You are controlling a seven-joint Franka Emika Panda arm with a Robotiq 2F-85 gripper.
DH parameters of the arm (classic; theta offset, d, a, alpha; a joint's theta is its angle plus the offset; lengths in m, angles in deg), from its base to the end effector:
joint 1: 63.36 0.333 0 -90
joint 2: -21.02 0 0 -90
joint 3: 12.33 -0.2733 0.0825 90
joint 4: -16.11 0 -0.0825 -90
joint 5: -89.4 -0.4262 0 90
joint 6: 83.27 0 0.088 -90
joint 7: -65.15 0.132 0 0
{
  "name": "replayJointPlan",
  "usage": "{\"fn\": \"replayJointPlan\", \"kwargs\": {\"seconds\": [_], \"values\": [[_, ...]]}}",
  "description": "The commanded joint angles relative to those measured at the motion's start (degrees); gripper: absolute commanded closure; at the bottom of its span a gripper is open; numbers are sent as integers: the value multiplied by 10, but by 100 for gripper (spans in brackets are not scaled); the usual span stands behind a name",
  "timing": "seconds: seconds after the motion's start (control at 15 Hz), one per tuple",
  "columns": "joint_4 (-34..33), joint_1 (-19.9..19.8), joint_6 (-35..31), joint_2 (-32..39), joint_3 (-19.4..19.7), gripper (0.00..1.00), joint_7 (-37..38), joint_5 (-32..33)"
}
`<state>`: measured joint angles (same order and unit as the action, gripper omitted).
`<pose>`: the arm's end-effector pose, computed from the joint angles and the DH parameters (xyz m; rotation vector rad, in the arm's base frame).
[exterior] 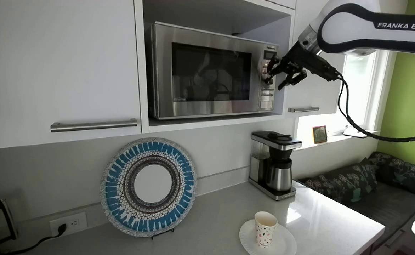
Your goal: Close the door of the microwave
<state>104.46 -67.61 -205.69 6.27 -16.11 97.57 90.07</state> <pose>0.5533 0.0013 0.7968 -2.5841 0.7526 -1.1847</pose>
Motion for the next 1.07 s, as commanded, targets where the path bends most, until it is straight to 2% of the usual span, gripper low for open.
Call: {"fn": "replayJointPlan", "kwargs": {"seconds": [0.0,0.07,0.13,0.47,1.0], "values": [[21,-1,17,-15,-1,7,-36,36],[22,-1,22,-17,-2,1,-46,45],[24,0,26,-21,-4,0,-56,57],[28,6,41,-53,-5,0,-118,81],[36,-6,117,-128,-23,0,-152,156]]}}
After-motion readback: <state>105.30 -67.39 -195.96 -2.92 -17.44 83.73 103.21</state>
